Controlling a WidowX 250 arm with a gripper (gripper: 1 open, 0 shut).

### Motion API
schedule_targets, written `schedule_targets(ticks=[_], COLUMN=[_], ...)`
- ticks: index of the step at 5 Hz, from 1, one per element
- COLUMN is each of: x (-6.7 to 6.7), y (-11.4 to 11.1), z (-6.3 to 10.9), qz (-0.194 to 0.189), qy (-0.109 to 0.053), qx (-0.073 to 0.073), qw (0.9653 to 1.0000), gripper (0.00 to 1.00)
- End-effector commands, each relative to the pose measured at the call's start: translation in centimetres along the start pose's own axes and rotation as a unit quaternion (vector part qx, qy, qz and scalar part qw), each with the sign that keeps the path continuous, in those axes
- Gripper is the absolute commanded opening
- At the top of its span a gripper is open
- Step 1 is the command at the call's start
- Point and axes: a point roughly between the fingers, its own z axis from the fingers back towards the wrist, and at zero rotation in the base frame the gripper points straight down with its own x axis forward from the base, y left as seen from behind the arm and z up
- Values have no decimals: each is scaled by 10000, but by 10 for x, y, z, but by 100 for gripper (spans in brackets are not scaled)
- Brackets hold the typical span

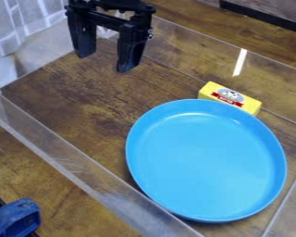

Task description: Remove the green object from inside the blue tray and put it on the table

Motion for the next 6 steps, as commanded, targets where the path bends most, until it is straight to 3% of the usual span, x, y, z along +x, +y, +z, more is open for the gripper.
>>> schedule_targets(ticks=[1,4,6], x=[8,32,49], y=[-3,24,38], z=[-6,-3,-11], qz=[-50,-321,312], qy=[-13,-371,-568], qx=[3,12,14], qw=[10000,9988,9979], gripper=[100,100,100])
